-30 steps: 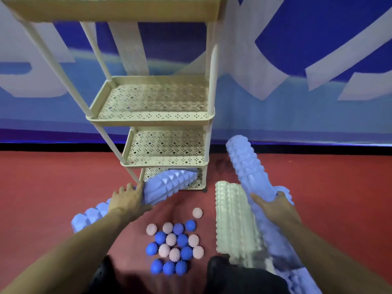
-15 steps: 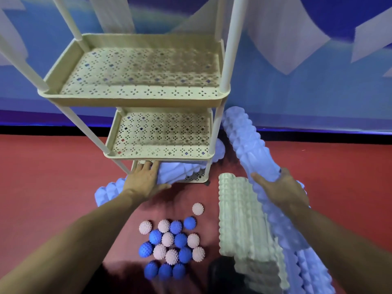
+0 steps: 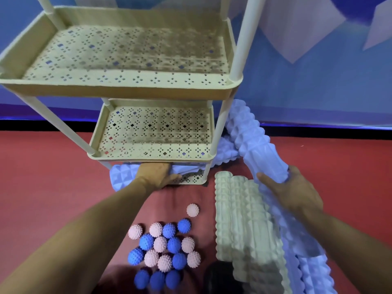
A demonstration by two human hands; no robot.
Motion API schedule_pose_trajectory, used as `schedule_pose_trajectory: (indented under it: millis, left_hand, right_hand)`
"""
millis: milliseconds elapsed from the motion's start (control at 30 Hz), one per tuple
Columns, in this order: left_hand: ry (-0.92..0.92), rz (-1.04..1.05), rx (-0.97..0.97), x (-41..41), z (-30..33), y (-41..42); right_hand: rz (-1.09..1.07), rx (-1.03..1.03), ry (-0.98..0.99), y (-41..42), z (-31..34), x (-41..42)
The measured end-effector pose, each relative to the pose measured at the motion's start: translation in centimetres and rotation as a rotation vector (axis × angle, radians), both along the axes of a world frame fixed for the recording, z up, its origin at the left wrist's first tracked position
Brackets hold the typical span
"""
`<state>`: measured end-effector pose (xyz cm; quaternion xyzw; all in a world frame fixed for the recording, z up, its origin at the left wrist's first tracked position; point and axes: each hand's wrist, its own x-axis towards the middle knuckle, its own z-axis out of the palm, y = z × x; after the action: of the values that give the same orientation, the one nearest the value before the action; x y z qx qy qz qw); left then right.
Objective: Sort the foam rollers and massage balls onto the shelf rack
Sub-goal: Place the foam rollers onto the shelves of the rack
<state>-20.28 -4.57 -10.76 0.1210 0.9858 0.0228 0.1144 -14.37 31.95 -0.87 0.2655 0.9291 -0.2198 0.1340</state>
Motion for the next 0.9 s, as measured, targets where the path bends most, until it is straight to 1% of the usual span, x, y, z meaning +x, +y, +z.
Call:
schedule_pose_trajectory:
  millis: [133,200,267,367,400,433,500,533,667,800,900]
  left_hand:
    - [0.009,-0.045,-0.01,-0.9,-1.1,1.2]
    - [-0.019,-0.033,0.007,-1.5,-1.4,1.6]
    - [-0.065,0.033,0.03,-2.1,-2.1,1.8]
    - [-0.025,0.211,0.069,-2.1,-2.7,1.1]
    - [-0.042,0.248,0.046,-1.7,-2.6,0.8]
    - [-0.069,0.243,-0.035,-1.2,-2.3,0.4]
    - [-0.106,0.199,-0.17,0.2,-1.5,-0.6]
    - [-0.107,0.178,-0.197,0.8,-1.3,-1.4]
    - [-0.114,0.158,-0.149,4.0,0.8,-3.3]
    - [-0.141,0.164,-0.092,8.0,4.9,-3.8]
    - [-0.135,0.119,-0.108,10.9,9.0,-3.4]
  right_hand:
    - [-0.006,-0.004,0.002,0.0,-0.4,0.2]
    - [-0.011,0.004,0.004,0.3,-0.5,0.1]
    - [-0.009,0.015,-0.004,0.5,-0.6,0.2]
    - [0.0,0.036,-0.014,1.0,-0.6,0.2]
    - [0.002,0.039,-0.012,1.1,-0.5,0.3]
    - [0.006,0.037,-0.008,1.2,-0.4,0.4]
    - [0.01,0.025,-0.007,1.3,0.0,0.7]
    - [0.013,0.021,-0.01,1.3,0.3,0.9]
    - [0.048,0.052,-0.024,1.6,2.3,2.4]
    - [0.126,0.129,-0.051,2.4,5.0,4.8]
    - [0.18,0.229,-0.112,2.7,7.7,6.8]
